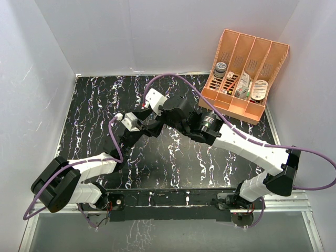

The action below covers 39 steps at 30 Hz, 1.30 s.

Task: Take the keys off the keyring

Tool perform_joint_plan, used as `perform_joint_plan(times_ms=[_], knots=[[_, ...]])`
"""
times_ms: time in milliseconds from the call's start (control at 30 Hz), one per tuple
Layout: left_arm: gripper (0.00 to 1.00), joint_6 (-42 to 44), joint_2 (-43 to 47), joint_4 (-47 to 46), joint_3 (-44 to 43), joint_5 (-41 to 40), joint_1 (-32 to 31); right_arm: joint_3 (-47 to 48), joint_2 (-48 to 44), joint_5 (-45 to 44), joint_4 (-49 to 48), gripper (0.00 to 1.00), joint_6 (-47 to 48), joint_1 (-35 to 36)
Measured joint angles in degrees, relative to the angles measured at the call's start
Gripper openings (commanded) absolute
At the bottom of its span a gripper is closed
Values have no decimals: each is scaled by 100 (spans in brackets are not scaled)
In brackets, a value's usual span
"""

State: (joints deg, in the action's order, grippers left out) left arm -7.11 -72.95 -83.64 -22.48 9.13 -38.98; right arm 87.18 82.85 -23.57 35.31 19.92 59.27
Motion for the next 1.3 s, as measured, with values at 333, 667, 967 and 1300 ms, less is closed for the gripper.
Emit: perform_joint_plan(times_ms=[333, 667, 967, 1300], knots=[[65, 9, -11, -9, -2, 83, 0, 2, 0, 66, 2, 0, -33, 39], [65, 81, 2, 63, -2, 149, 0, 2, 0, 76, 2, 0, -28, 63], [68, 79, 63, 87, 7, -2, 0, 2, 0, -151, 0, 0, -42, 146], [65, 72, -149, -243, 7, -365, -24, 2, 0, -380, -173, 0, -103, 317]])
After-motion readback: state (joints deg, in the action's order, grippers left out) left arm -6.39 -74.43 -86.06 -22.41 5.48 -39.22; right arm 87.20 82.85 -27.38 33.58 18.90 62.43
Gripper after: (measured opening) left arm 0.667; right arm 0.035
